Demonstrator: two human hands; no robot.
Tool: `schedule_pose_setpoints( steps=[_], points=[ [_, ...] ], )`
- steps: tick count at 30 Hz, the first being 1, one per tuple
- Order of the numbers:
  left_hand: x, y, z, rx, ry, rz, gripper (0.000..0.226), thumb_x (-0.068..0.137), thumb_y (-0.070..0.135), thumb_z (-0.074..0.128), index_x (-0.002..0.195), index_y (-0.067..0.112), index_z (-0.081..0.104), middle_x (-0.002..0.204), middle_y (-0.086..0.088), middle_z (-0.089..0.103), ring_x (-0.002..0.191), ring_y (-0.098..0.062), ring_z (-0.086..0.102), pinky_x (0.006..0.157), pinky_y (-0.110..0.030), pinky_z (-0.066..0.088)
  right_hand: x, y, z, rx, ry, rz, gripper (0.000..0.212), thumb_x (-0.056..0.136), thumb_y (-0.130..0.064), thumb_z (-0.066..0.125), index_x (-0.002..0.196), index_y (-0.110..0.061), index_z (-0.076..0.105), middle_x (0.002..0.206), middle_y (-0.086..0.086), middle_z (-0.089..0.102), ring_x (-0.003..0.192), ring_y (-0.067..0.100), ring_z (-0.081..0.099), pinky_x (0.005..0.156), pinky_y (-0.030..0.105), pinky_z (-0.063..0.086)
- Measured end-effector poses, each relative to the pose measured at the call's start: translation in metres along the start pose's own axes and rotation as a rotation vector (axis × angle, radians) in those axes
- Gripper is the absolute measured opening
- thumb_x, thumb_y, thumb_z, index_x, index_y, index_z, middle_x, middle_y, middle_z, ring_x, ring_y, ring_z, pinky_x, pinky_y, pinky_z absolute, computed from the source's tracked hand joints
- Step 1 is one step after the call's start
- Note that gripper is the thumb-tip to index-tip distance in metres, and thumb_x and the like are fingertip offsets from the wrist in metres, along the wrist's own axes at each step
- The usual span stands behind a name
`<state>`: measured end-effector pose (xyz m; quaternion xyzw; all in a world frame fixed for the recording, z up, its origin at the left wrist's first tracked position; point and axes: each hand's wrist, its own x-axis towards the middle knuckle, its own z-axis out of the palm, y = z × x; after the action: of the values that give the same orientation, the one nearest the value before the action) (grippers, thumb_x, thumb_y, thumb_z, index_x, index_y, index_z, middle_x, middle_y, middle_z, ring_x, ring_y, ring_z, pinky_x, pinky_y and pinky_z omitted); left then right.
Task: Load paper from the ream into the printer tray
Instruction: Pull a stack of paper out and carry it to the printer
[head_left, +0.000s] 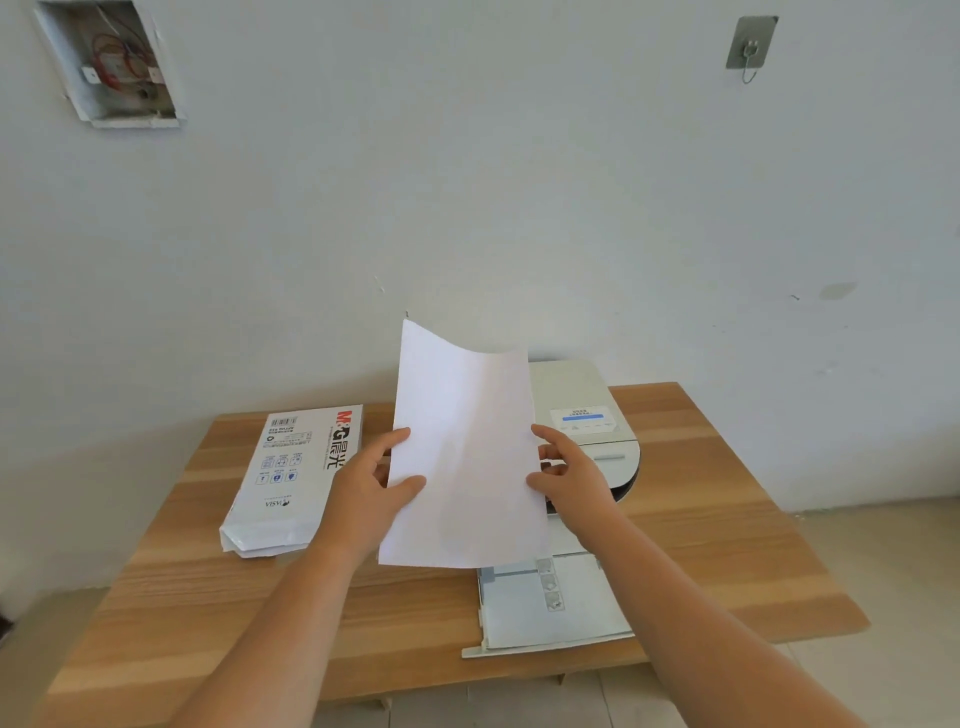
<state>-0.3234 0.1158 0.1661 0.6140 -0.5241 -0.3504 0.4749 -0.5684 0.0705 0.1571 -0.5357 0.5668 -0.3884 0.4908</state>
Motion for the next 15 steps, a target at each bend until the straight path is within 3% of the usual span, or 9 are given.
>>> schedule_pose_setpoints(
  steps=[3, 6, 8, 12, 15],
  points=[
    [0.011, -0.002, 0.006, -0.03, -0.03, 0.002, 0.057, 0.078, 0.006, 0.075, 0.123, 0.037, 0.058, 0.105, 0.007, 0.069, 0.091, -0.007, 0.068, 0.068, -0.017, 0.055, 0.006, -0.005, -0.008, 0.0, 0.027, 0.041, 0.057, 0.087, 0.001, 0.054, 0.126, -0.039, 0.053, 0.105, -0.012, 0.055, 0.073, 0.009, 0.054, 0.069, 0.023, 0.05],
    [0.025, -0.009, 0.014, -0.062, -0.07, -0.009, 0.058, 0.078, 0.01, 0.076, 0.113, 0.052, 0.058, 0.107, 0.003, 0.071, 0.093, -0.018, 0.069, 0.08, -0.037, 0.058, 0.01, -0.01, -0.016, -0.017, 0.05, 0.089, 0.053, 0.087, -0.005, 0.057, 0.129, -0.035, 0.054, 0.104, -0.008, 0.057, 0.08, 0.016, 0.058, 0.074, 0.029, 0.055],
    [0.032, -0.011, 0.02, -0.067, -0.088, -0.02, 0.058, 0.077, 0.011, 0.077, 0.108, 0.057, 0.058, 0.099, 0.002, 0.073, 0.088, -0.022, 0.07, 0.08, -0.043, 0.059, 0.014, -0.01, -0.02, -0.022, 0.087, 0.119, 0.048, 0.086, -0.011, 0.064, 0.127, -0.033, 0.057, 0.1, -0.001, 0.058, 0.084, 0.021, 0.06, 0.079, 0.033, 0.056],
    [0.04, -0.018, 0.032, -0.082, -0.13, -0.031, 0.057, 0.078, 0.014, 0.077, 0.112, 0.054, 0.055, 0.099, 0.002, 0.073, 0.087, -0.017, 0.07, 0.072, -0.031, 0.058, 0.021, 0.0, -0.03, -0.045, 0.165, 0.142, 0.045, 0.085, -0.015, 0.066, 0.126, -0.033, 0.06, 0.091, 0.003, 0.056, 0.079, 0.02, 0.061, 0.087, 0.04, 0.055],
    [0.039, -0.025, 0.043, -0.104, -0.147, -0.066, 0.055, 0.079, 0.014, 0.076, 0.111, 0.053, 0.054, 0.102, 0.001, 0.072, 0.089, -0.018, 0.07, 0.071, -0.031, 0.058, 0.024, 0.011, -0.04, -0.026, 0.181, 0.168, 0.044, 0.086, -0.012, 0.064, 0.124, -0.035, 0.06, 0.094, 0.003, 0.058, 0.082, 0.022, 0.063, 0.088, 0.041, 0.055]
  ],
)
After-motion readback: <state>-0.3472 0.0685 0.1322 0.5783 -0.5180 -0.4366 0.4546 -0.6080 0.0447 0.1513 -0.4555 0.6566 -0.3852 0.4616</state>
